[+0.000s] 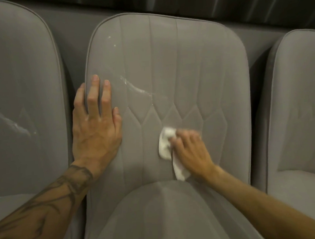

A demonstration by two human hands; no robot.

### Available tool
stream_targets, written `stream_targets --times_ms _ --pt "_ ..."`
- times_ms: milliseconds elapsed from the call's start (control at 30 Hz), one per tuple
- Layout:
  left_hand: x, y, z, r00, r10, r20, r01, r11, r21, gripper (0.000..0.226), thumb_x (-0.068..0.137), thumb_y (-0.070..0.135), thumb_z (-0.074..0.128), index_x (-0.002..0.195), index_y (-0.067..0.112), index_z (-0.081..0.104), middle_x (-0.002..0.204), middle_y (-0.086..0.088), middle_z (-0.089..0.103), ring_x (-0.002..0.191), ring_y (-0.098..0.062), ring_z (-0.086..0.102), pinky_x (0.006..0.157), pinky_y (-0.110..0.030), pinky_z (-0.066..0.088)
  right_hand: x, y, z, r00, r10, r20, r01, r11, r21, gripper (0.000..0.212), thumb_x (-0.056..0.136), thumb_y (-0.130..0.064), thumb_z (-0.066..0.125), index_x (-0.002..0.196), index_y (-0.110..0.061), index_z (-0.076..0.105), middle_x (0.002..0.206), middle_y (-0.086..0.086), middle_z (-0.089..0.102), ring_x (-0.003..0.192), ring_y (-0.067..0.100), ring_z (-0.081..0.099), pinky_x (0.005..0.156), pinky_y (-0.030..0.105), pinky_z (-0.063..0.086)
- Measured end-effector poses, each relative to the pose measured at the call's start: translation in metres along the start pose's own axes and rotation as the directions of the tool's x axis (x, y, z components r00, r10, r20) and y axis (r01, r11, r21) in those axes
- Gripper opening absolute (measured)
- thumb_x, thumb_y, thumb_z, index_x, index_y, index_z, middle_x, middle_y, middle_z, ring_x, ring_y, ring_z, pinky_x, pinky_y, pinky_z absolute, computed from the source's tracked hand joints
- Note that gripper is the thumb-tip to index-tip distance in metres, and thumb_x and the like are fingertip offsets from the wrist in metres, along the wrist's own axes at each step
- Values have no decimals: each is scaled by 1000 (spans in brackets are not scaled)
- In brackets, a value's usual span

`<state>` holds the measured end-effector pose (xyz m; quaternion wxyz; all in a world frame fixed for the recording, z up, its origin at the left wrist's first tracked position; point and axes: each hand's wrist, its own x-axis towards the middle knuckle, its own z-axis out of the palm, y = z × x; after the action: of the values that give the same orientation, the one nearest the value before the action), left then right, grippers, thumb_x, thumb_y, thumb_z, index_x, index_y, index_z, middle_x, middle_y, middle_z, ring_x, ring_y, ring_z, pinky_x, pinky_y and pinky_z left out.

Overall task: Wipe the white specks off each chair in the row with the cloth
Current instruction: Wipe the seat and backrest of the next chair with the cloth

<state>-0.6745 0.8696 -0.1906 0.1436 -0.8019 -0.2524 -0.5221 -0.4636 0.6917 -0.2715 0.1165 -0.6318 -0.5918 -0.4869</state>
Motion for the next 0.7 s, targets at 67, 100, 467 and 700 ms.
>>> stream_targets --times_ms 67,100,467,700 --pt "1 0 0 1000 2 4 -2 1000 4 58 107 22 40 161 4 26 166 -24 25 145 -50 31 124 -51 24 -32 -12 1 976 -184 118 186 983 -10 17 101 -14 39 112 -9 51 115 15 45 88 33 53 82 41 39" --pt "1 0 0 1000 2 4 -2 1000 1 58 107 22 40 161 4 26 166 -23 25 145 -49 31 125 -51 24 -33 -11 -1 965 -226 130 230 973 -12 17 101 -12 38 110 -10 52 116 15 46 88 32 55 82 40 39" --pt "0 -1 1 1000 1 -5 -1 1000 2 58 107 22 41 161 5 26 166 -23 26 146 -48 31 124 -49 26 -48 -23 8 978 -168 125 164 986 41 18 97 -14 41 111 -11 52 112 12 45 85 32 53 80 39 37" --pt "0 -2 -1 1000 1 10 -1 1000 10 58 107 23 41 161 5 25 166 -22 24 147 -47 30 125 -48 25 119 65 -33 886 343 -314 -356 934 17 22 96 -17 58 113 -4 52 108 22 53 95 34 45 82 42 37"
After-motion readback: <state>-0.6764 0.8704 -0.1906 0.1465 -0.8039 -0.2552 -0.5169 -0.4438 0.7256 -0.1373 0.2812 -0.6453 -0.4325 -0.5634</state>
